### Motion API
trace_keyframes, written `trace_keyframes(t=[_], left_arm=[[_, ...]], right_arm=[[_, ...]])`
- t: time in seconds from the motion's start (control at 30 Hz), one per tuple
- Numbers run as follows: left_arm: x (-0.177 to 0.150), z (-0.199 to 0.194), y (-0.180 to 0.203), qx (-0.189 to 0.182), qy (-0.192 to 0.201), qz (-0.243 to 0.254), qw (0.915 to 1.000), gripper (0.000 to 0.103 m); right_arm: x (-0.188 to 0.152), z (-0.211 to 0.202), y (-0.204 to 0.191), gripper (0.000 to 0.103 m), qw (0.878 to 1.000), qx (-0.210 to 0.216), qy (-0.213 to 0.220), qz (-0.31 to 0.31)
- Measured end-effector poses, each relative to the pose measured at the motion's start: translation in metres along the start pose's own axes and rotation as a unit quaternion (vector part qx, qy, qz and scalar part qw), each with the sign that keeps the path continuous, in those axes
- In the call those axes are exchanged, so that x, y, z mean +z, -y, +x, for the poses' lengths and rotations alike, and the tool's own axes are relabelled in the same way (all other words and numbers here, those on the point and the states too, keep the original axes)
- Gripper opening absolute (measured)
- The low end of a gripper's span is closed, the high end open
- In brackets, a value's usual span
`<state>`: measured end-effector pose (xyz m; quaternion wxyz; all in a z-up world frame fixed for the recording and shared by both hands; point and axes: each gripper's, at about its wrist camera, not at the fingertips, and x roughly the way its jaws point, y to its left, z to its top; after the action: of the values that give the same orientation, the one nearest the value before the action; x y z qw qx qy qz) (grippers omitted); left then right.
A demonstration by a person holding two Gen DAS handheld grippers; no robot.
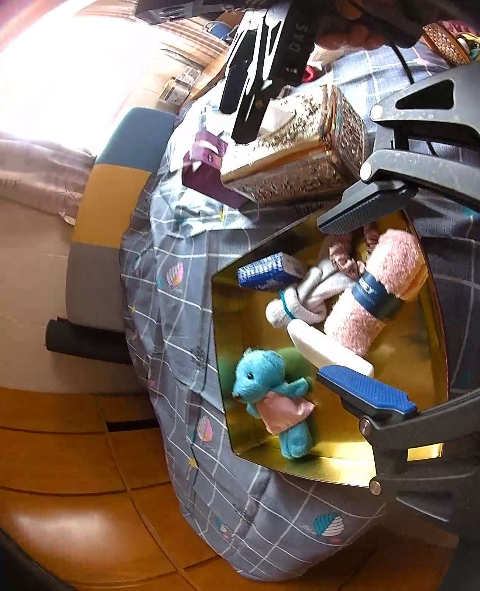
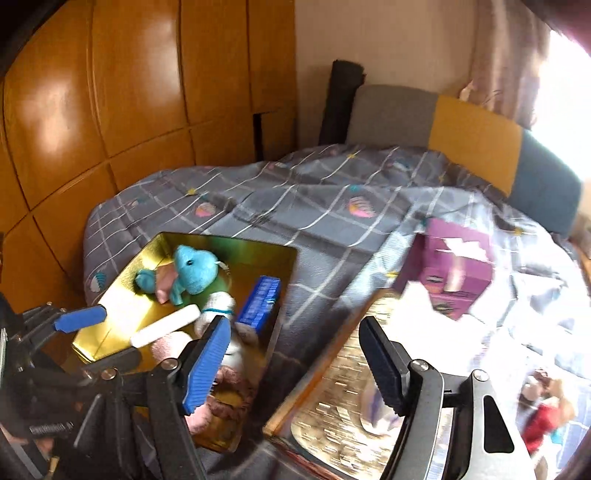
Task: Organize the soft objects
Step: 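Move both grippers back toward the remaining items on the bed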
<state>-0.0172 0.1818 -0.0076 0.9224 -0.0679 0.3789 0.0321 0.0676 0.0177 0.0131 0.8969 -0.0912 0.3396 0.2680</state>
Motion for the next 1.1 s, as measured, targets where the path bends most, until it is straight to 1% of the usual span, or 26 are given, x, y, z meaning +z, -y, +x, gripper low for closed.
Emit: trace_keyframes(t=[0.2, 0.37, 0.53, 0.67, 0.77, 0.87, 0.97, 1.03, 1.07, 1.1], left_arm=[[0.008, -0.009, 0.016, -0.006, 0.016, 0.015, 0.9997, 0.075], [0.014, -0.014, 0.033, -0.008, 0.021, 0.040, 0.9989, 0.075], [0.019, -0.019, 0.055, -0.017, 0.030, 0.070, 0.9970, 0.075], [0.022, -0.022, 0.075, -0.031, 0.036, 0.089, 0.9949, 0.075], [0.025, -0.023, 0.092, -0.039, 0.040, 0.105, 0.9929, 0.075], [0.028, -0.024, 0.110, -0.045, 0.044, 0.126, 0.9900, 0.075], [0.030, -0.025, 0.132, -0.055, 0.045, 0.152, 0.9857, 0.075], [0.032, -0.025, 0.147, -0.062, 0.046, 0.168, 0.9828, 0.075], [0.033, -0.025, 0.156, -0.068, 0.047, 0.178, 0.9805, 0.075], [0.034, -0.025, 0.164, -0.074, 0.048, 0.185, 0.9787, 0.075]], right_arm=[[-0.014, -0.029, 0.050, 0.077, 0.998, -0.052, 0.013, 0.031], [-0.032, -0.047, 0.104, 0.078, 0.992, -0.106, 0.008, 0.072], [-0.052, -0.067, 0.161, 0.078, 0.980, -0.167, 0.003, 0.109], [-0.072, -0.082, 0.213, 0.079, 0.964, -0.216, -0.001, 0.156], [-0.091, -0.089, 0.255, 0.079, 0.947, -0.250, -0.007, 0.199], [-0.115, -0.095, 0.295, 0.079, 0.926, -0.288, -0.017, 0.244], [-0.144, -0.103, 0.332, 0.079, 0.900, -0.318, -0.024, 0.296], [-0.169, -0.108, 0.351, 0.079, 0.878, -0.335, -0.029, 0.340], [-0.178, -0.110, 0.361, 0.079, 0.866, -0.335, -0.041, 0.369], [-0.185, -0.116, 0.370, 0.079, 0.854, -0.326, -0.033, 0.405]])
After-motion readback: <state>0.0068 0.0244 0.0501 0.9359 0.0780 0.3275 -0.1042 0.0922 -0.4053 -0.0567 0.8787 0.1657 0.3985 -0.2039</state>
